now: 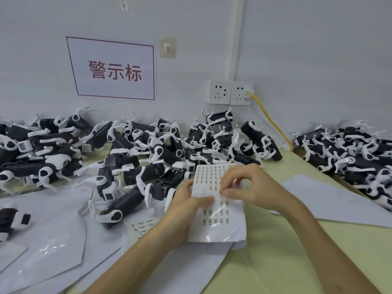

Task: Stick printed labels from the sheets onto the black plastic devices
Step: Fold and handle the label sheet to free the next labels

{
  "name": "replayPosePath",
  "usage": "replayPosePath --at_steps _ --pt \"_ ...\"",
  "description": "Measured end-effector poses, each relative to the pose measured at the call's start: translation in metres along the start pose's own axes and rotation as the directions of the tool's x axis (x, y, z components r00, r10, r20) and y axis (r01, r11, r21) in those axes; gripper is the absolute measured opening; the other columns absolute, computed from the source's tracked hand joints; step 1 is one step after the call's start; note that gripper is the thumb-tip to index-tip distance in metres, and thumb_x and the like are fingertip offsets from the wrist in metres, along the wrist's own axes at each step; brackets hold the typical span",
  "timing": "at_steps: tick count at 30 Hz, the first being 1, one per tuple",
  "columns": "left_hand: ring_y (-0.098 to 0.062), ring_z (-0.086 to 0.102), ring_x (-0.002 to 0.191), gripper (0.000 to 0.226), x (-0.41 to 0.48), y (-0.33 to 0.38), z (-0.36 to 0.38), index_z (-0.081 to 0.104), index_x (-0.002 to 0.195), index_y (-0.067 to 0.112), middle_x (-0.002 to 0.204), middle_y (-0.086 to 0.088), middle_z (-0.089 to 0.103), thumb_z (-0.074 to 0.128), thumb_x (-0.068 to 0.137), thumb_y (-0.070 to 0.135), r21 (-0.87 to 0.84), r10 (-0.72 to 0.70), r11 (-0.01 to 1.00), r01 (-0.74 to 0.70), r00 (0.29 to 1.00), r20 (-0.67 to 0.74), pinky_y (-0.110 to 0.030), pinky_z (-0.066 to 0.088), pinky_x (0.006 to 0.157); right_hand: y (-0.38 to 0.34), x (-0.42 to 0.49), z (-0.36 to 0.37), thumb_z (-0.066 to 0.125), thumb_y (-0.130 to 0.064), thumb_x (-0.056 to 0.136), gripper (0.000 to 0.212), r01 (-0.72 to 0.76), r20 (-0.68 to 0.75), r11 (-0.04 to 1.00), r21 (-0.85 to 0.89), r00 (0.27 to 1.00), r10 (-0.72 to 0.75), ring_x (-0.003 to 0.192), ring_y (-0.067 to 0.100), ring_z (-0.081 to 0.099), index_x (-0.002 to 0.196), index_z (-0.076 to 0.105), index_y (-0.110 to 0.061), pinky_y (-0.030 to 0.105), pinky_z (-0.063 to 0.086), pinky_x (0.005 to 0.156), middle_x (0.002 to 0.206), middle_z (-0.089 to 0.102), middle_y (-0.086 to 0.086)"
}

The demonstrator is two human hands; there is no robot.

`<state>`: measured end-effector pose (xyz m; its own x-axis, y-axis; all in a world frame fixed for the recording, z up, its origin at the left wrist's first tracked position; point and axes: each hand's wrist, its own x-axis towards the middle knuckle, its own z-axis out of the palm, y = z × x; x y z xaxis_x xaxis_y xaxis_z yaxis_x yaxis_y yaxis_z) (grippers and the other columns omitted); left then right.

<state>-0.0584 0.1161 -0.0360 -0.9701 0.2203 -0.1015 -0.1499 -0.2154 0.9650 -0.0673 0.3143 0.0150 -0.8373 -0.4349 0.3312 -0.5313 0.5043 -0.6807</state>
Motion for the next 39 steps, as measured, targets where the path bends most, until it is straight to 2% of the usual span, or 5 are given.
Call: replayPosePath --at_steps 4,10,21,29,39 --pt "-0.025 0.075 0.095 0.07 0.0 0.002 0.001 0.042 0.139 0.033 0.116 -0.005 0.074 0.072 0.088 -0.004 0.145 0.085 0.986 -0.08 0.996 -0.026 -0.038 0.062 0.073 -0.003 -0.004 -0.007 0.065 -0.005 0.078 0.018 -0.002 -0.072 0.975 0.22 0.997 0.018 0.09 0.023 0.069 0.086 0.079 -0.013 0.035 0.055 0.084 0.09 0.076 0.003" --pt "-0.023 0.076 0.08 0.062 -0.003 0.005 0.003 0.048 0.132 0.026 0.115 -0.019 0.069 0.063 0.089 -0.016 0.079 0.08 0.994 -0.081 0.997 0.015 -0.028 0.059 0.057 0.007 -0.003 -0.003 0.082 -0.009 0.077 0.022 -0.11 0.041 0.993 -0.046 0.993 0.112 0.093 0.012 0.068 0.087 0.08 -0.029 0.045 0.053 0.091 0.095 0.073 -0.011" --pt "-0.013 0.074 0.069 0.058 -0.001 0.002 0.003 0.05 0.13 0.024 0.109 -0.009 0.069 0.065 0.089 -0.014 0.1 0.083 0.992 -0.081 0.996 -0.019 -0.024 0.056 0.054 0.011 -0.006 -0.017 0.067 0.001 0.074 0.015 -0.065 0.138 0.998 0.023 0.989 0.062 0.099 0.014 0.069 0.074 0.076 -0.011 0.028 0.052 0.091 0.098 0.075 0.0" --pt "-0.003 0.062 0.117 0.06 0.003 -0.003 0.0 0.051 0.138 0.035 0.132 0.019 0.056 0.078 0.089 0.014 0.444 0.273 0.858 -0.258 0.962 0.03 -0.027 0.056 0.095 0.006 -0.003 -0.012 0.054 0.001 0.067 0.05 0.015 0.047 0.946 0.324 0.998 -0.032 0.107 0.021 0.065 0.105 0.08 -0.017 0.031 0.053 0.092 0.114 0.071 0.005" --pt "-0.014 0.074 0.092 0.01 0.001 0.009 -0.002 0.078 0.097 0.02 0.089 0.001 0.079 0.068 0.097 0.016 0.275 0.411 0.875 -0.399 0.912 0.018 -0.024 0.058 0.082 0.006 -0.001 0.001 0.063 -0.005 0.074 0.046 0.002 0.024 0.95 0.313 1.0 -0.01 0.106 0.024 0.063 0.117 0.075 -0.013 0.036 0.052 0.093 0.117 0.068 0.0"
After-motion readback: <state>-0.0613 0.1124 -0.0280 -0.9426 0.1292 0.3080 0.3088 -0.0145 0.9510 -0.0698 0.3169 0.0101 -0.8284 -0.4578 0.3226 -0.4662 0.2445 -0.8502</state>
